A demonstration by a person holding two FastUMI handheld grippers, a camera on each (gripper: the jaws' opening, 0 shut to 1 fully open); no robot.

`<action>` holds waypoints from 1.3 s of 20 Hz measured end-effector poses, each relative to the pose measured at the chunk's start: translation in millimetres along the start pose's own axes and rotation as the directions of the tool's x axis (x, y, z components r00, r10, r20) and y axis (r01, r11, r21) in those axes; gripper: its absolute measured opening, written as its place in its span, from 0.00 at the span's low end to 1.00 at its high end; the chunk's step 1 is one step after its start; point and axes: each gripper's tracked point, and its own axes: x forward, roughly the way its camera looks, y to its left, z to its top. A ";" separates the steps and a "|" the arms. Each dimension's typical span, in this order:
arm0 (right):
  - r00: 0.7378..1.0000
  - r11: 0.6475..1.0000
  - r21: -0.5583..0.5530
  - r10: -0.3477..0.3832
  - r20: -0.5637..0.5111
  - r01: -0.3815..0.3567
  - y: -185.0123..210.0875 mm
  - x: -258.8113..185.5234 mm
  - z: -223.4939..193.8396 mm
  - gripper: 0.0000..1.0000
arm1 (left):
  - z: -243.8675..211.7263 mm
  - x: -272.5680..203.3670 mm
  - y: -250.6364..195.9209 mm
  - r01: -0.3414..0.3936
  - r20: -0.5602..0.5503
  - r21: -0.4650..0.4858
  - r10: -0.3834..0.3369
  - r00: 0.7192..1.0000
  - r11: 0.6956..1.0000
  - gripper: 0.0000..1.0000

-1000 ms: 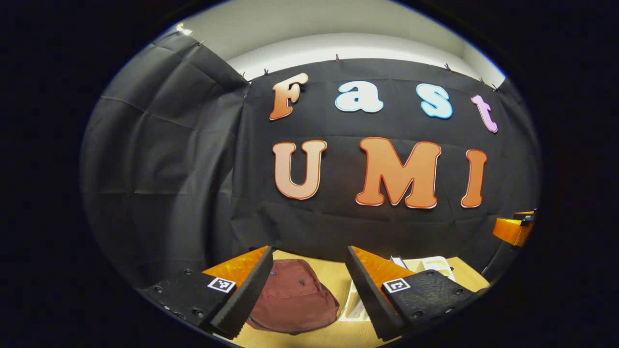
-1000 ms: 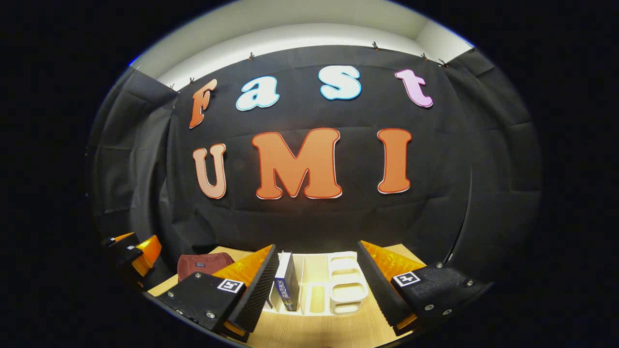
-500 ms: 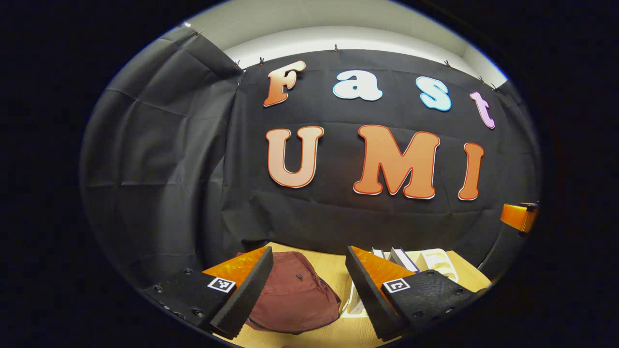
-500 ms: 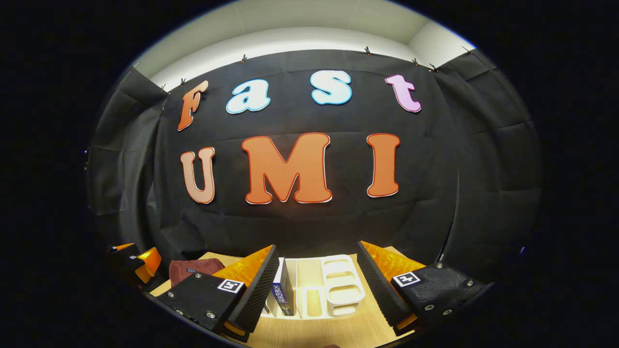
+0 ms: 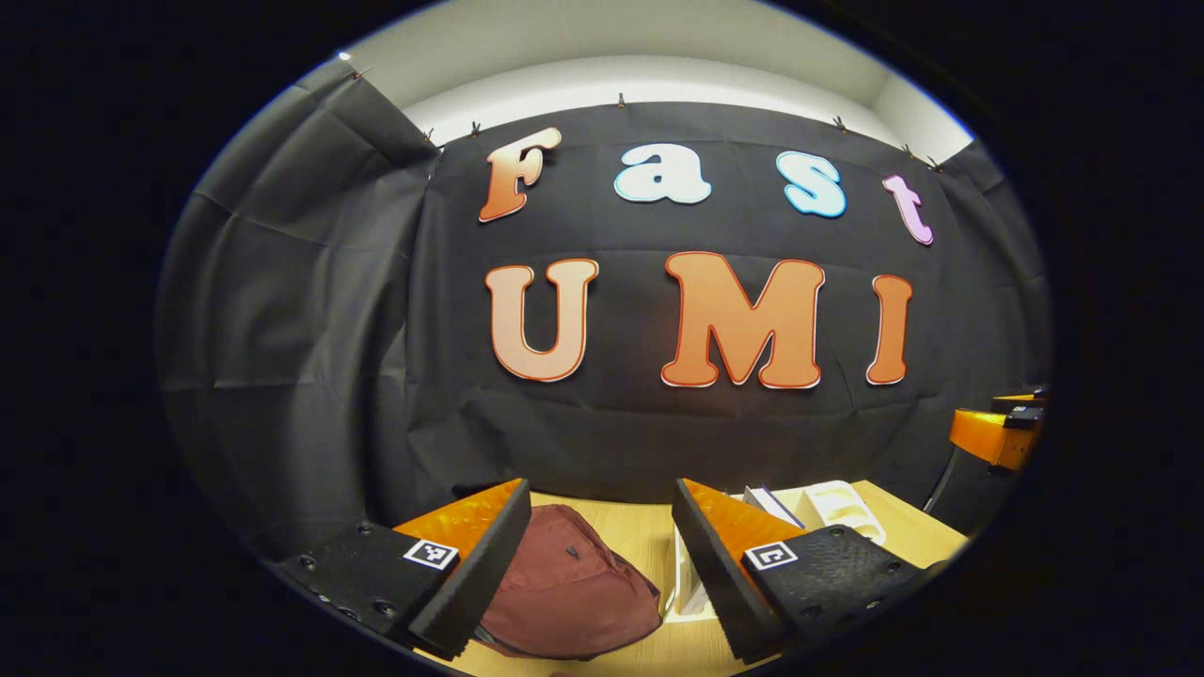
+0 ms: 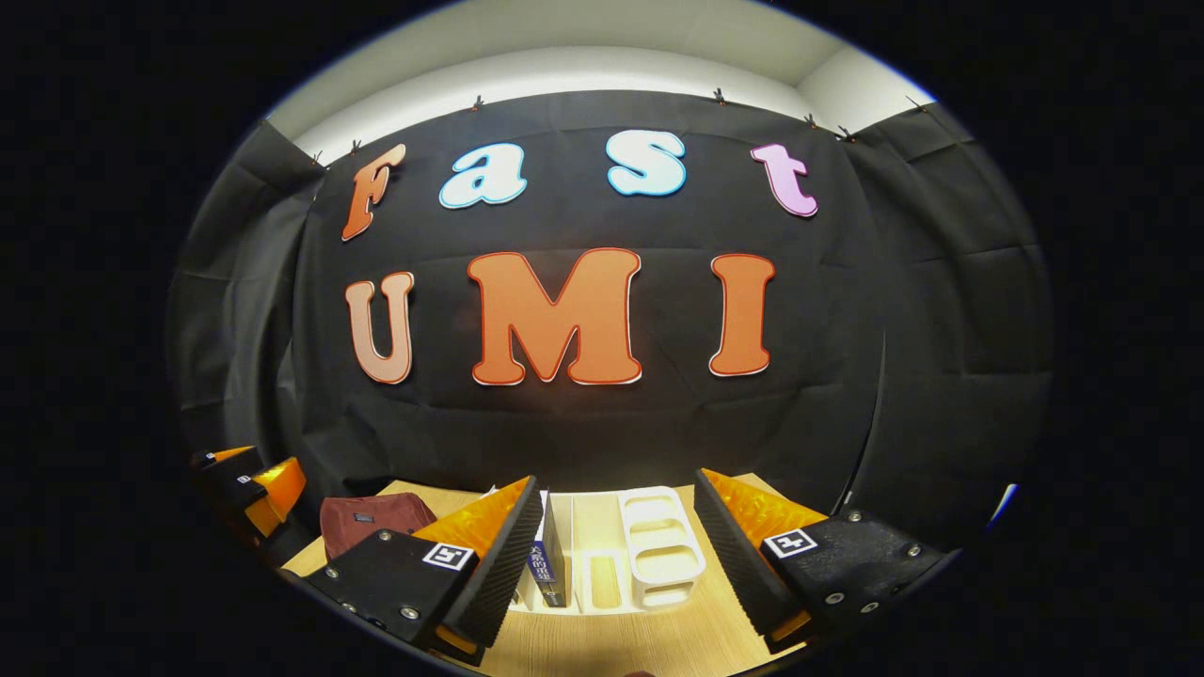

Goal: Open the schoolbag, grab two books from the bookshelf and put them into the schoolbag.

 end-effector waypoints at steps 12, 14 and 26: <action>1.000 1.000 -0.004 0.009 -0.023 -0.009 2.1 2.4 -3.3 0.96 | 0.4 0.3 2.3 0.005 0.006 0.002 -0.005 1.000 1.000 0.94; 1.000 1.000 -0.010 0.009 -0.026 -0.009 2.2 4.9 -4.1 0.96 | 2.4 1.7 0.4 0.010 0.012 -0.001 -0.010 1.000 1.000 0.94; 0.999 1.000 -0.012 0.003 -0.048 -0.004 -1.7 11.8 -11.3 0.96 | -21.3 14.0 -3.9 0.028 -0.048 0.065 -0.025 0.999 0.998 0.95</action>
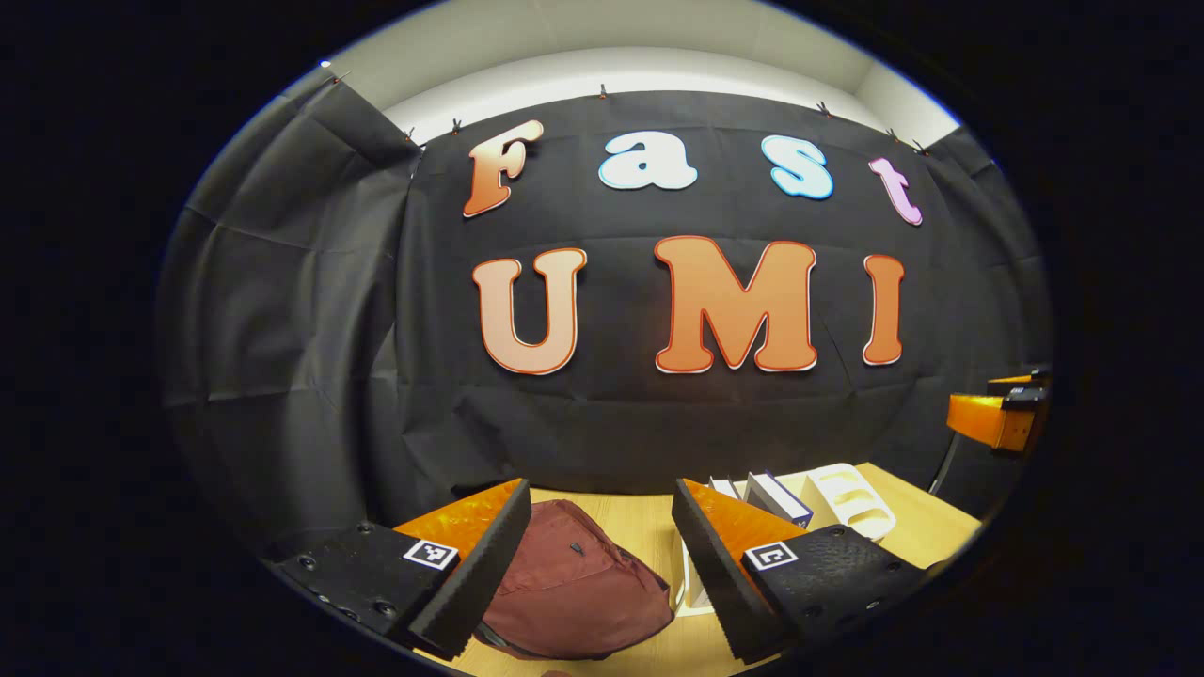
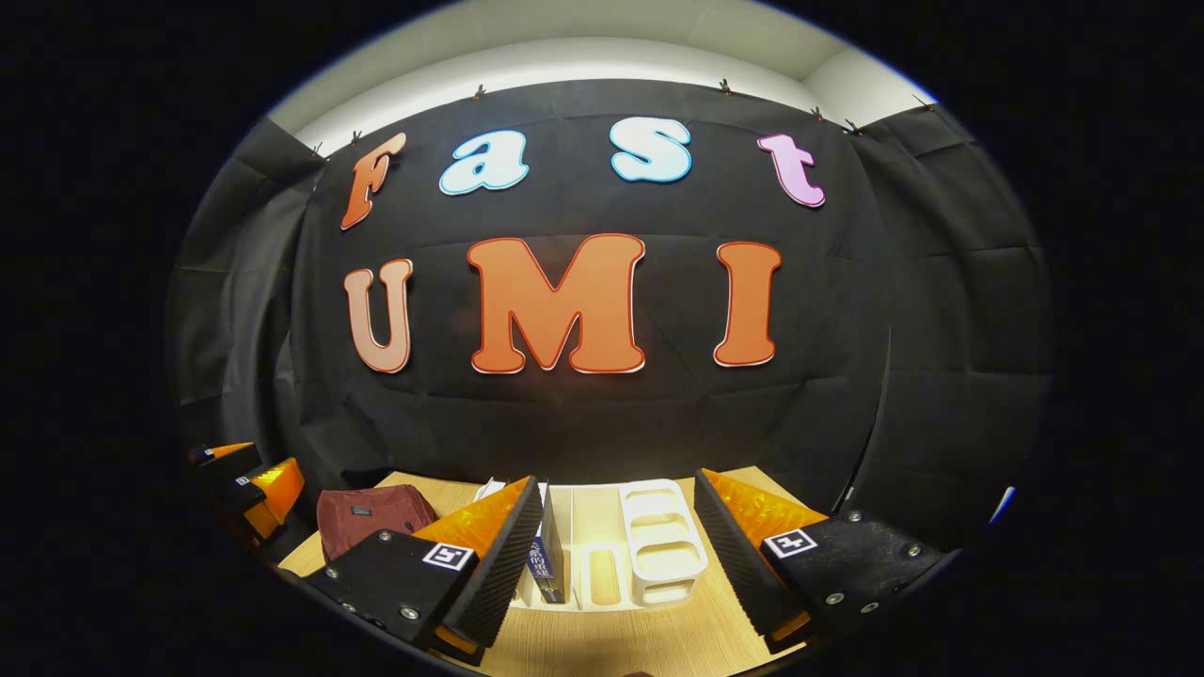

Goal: Open the schoolbag, grab two books from the bookshelf and put them into the schoolbag.

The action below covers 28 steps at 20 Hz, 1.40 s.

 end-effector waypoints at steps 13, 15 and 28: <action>0.991 0.995 -0.039 -0.091 -0.099 0.088 -45.2 -1.0 -34.0 0.96 | -186.2 4.5 -24.3 0.232 -0.365 0.392 -0.081 0.927 0.890 0.96; 0.988 0.994 -0.048 -0.099 -0.118 0.094 -52.2 -0.6 -38.8 0.96 | -229.1 1.6 -30.3 0.310 -0.438 0.462 -0.090 0.894 0.831 0.97; 0.968 0.988 -0.096 -0.142 -0.207 0.124 -81.8 9.8 -65.1 0.96 | -343.1 36.8 -14.1 0.408 -0.616 0.604 0.076 0.784 0.685 0.98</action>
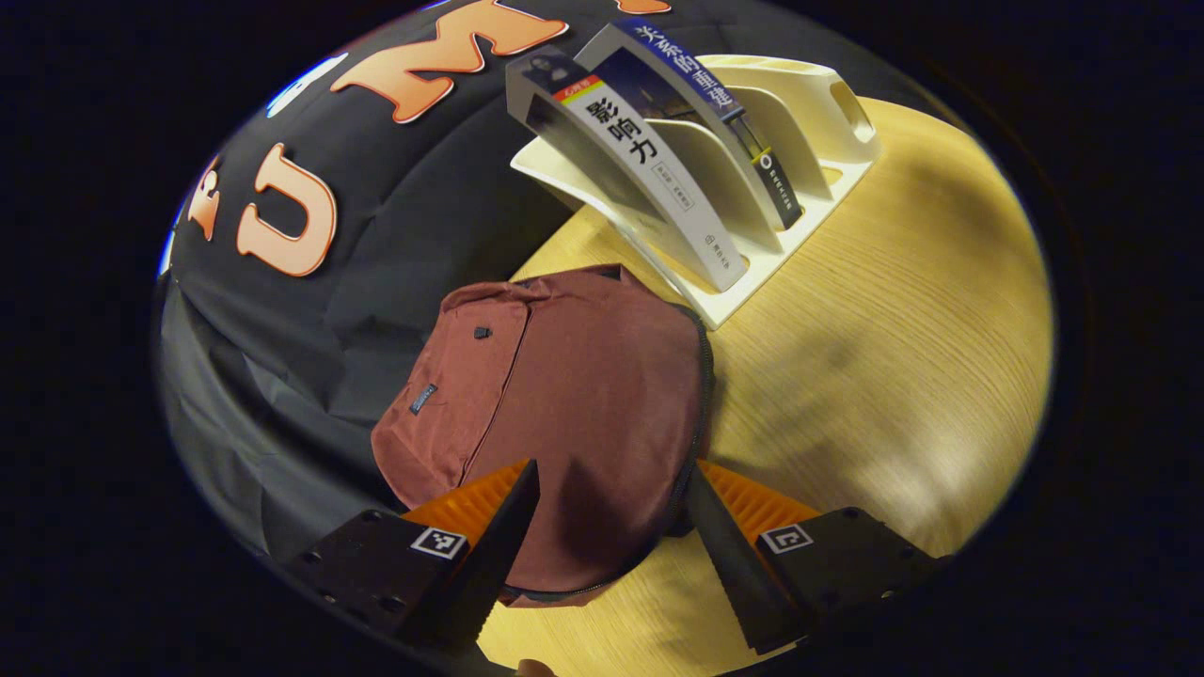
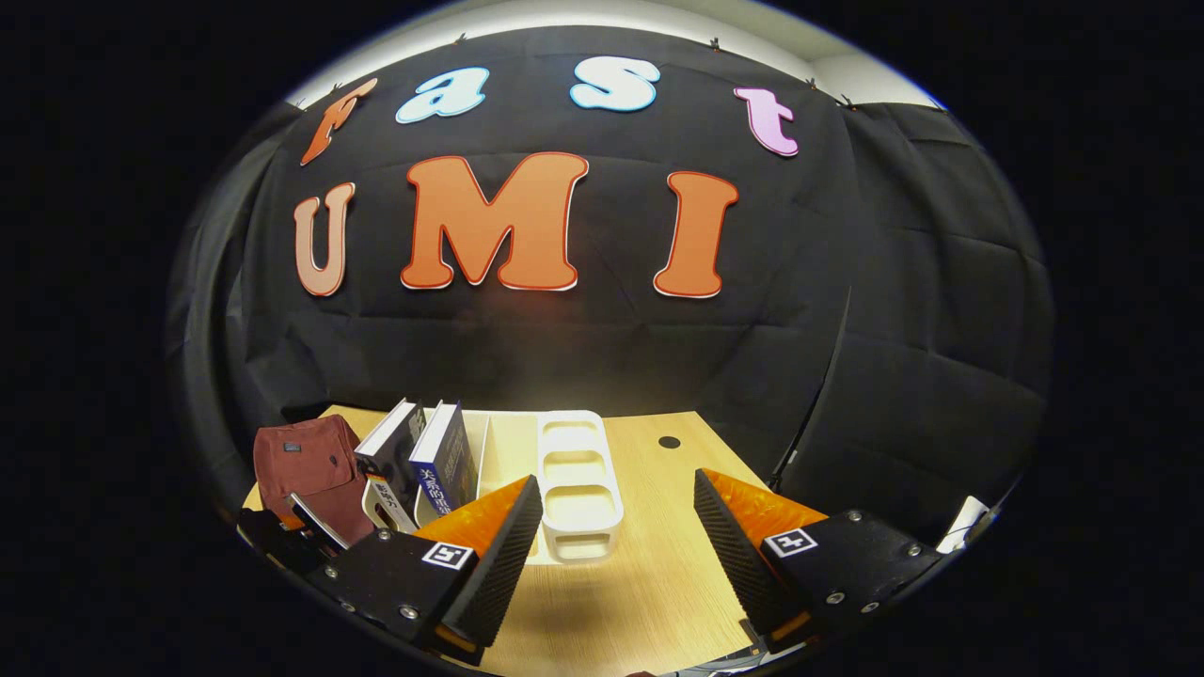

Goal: Open the schoolbag, grab two books from the bookshelf and put them into the schoolbag.

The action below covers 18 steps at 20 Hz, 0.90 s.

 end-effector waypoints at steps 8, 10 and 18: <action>1.000 0.998 0.049 0.029 -0.002 -0.029 1.7 3.7 -0.2 0.96 | 6.2 -1.4 1.8 0.078 -0.018 -0.029 -0.078 0.997 0.997 0.75; 1.000 0.999 0.040 0.017 0.014 -0.018 -3.9 2.9 3.6 0.97 | 7.0 0.9 2.0 0.046 -0.022 0.010 -0.045 0.999 0.999 0.32; 0.997 0.995 0.070 0.071 0.016 -0.072 -1.5 2.8 2.7 0.96 | 5.2 6.5 -4.8 0.194 -0.082 0.113 -0.185 0.979 0.974 0.00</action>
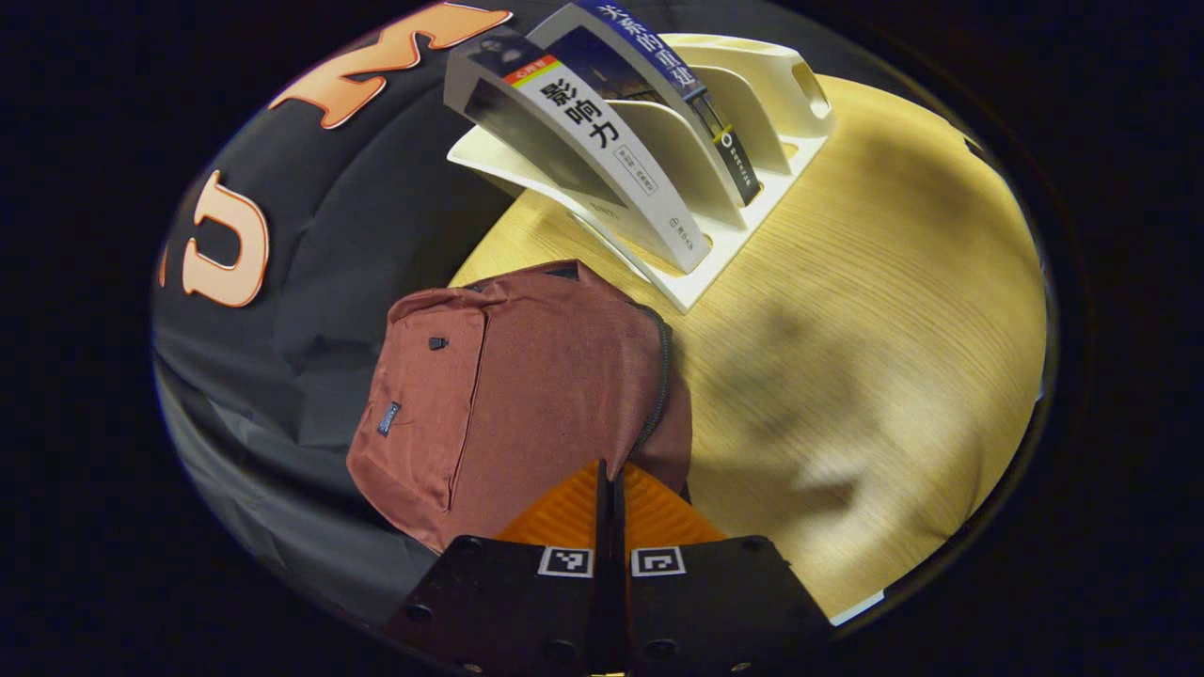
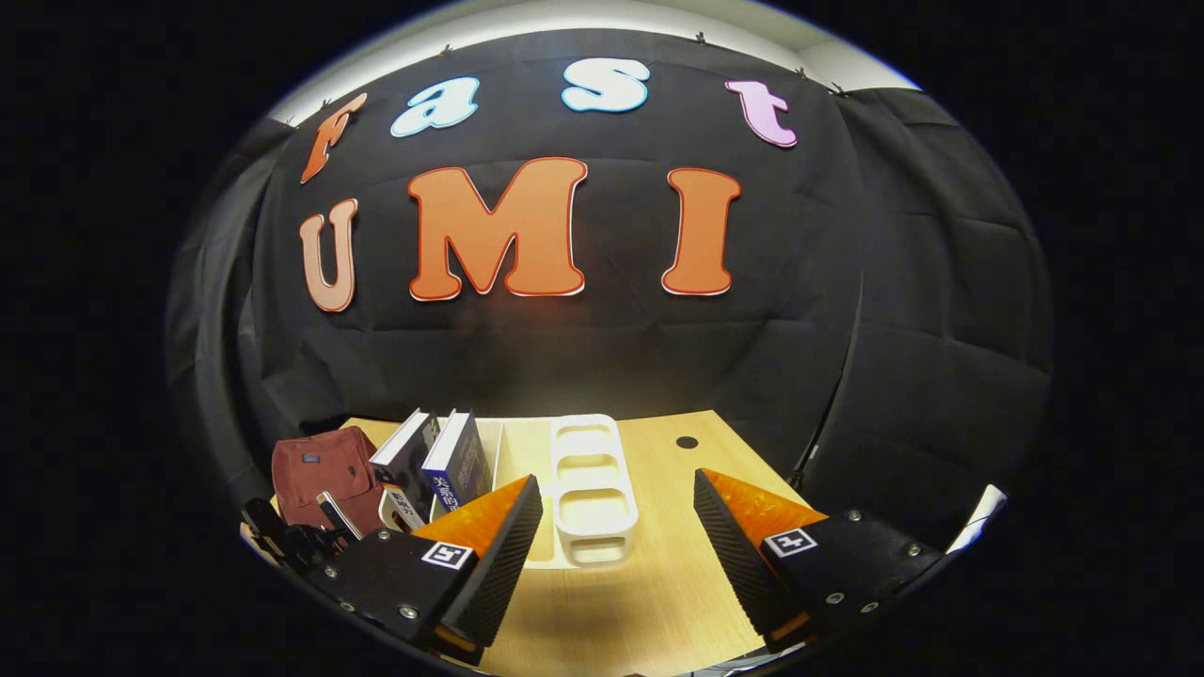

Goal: Open the schoolbag, grab two books from the bookshelf and put them into the schoolbag.

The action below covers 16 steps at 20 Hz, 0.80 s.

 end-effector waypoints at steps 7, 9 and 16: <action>0.999 0.998 0.056 0.016 -0.038 -0.014 17.4 0.5 9.5 0.96 | 8.1 -30.8 12.4 0.193 -0.016 -0.065 -0.194 0.981 0.979 0.01; 1.000 1.000 0.025 0.003 -0.030 -0.002 32.0 -1.7 12.6 0.96 | 10.5 -38.3 20.7 0.269 -0.011 -0.068 -0.270 0.963 0.961 0.01; 0.998 0.993 0.116 -0.015 -0.056 0.021 108.3 -12.2 5.7 0.96 | 14.1 -66.1 61.9 0.494 0.020 0.029 -0.495 0.869 0.869 0.01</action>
